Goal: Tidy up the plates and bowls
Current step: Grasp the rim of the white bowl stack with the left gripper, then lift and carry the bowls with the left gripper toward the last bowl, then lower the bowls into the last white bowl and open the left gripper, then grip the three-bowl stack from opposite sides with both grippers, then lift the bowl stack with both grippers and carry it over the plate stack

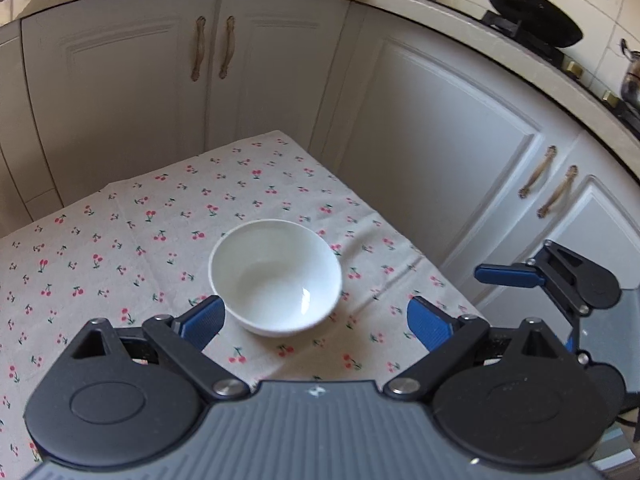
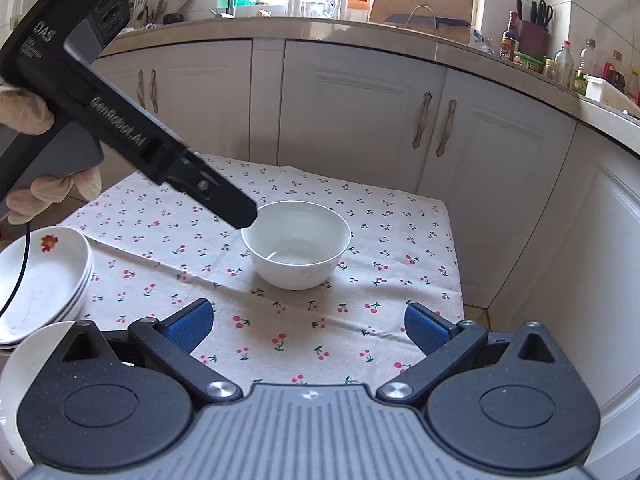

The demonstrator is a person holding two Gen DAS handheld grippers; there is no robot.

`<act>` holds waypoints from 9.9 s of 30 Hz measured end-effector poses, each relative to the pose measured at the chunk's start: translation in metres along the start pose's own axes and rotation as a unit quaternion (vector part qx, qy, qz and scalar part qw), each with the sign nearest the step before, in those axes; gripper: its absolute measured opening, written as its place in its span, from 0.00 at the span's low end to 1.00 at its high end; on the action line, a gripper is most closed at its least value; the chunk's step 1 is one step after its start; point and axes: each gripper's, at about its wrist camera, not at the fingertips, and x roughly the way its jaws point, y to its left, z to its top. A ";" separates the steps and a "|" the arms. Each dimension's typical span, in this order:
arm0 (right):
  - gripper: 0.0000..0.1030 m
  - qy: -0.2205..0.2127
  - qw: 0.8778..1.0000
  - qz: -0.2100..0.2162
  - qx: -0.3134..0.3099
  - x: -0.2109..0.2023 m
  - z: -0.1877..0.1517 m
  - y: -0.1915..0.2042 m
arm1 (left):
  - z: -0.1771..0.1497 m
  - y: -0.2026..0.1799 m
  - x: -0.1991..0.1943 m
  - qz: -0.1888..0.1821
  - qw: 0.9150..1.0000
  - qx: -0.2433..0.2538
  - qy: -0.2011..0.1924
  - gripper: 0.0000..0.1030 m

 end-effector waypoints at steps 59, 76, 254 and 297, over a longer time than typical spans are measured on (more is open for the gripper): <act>0.83 0.015 0.998 0.061 -0.023 0.114 0.021 -0.003 | 0.023 0.044 0.099 -0.023 0.999 0.001 0.049 0.81; 0.83 0.016 0.998 0.060 -0.030 0.071 0.021 0.009 | 0.012 0.020 0.059 -0.031 0.999 0.004 0.039 0.81; 0.84 0.132 0.927 0.248 -0.249 -0.011 -0.051 0.109 | -0.179 -0.043 -0.033 -0.112 0.954 0.261 0.096 0.85; 0.84 0.083 0.902 0.257 -0.337 -0.007 0.027 0.183 | -0.184 0.007 -0.129 -0.022 0.967 0.251 0.044 0.81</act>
